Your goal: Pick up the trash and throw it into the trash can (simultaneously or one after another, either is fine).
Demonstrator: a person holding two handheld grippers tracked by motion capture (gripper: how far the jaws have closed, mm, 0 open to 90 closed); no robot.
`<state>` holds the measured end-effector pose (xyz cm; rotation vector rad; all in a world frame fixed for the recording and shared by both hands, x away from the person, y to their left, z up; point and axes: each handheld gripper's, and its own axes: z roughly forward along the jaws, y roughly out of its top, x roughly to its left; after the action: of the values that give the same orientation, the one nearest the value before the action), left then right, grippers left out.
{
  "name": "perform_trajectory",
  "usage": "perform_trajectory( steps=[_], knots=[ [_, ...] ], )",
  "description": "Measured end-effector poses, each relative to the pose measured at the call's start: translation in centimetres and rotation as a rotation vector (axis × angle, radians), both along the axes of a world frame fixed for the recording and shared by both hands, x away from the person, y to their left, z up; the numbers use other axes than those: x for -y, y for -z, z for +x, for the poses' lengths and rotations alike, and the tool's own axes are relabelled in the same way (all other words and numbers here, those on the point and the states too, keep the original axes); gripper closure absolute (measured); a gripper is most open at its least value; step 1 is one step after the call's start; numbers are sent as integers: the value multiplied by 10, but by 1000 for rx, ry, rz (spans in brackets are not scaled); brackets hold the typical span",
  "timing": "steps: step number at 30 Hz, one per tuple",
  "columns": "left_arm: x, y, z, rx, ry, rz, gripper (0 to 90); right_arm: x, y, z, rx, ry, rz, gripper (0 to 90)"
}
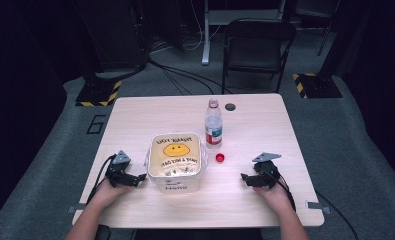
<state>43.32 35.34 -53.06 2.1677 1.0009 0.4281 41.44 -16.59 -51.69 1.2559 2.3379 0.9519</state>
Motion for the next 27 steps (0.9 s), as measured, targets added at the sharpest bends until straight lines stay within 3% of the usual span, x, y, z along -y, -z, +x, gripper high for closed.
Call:
perform_trajectory(
  steps=[5, 14, 21, 27],
  knots=[
    [-2, 0, -3, -1, 10, 1, 3, 4, -7, -3, -8, 24, 18, 314],
    [-2, 0, -3, 0, 13, -1, 2, -5, -24, -12, 34, 37, 54, 323],
    [-1, 0, -4, 3, 16, 0, 1, -20, -37, -10, 50, 10, 26, 321],
    [-1, -1, -3, -4, 24, 4, 1, -31, -53, -4, 66, -8, 33, 311]
  ],
)
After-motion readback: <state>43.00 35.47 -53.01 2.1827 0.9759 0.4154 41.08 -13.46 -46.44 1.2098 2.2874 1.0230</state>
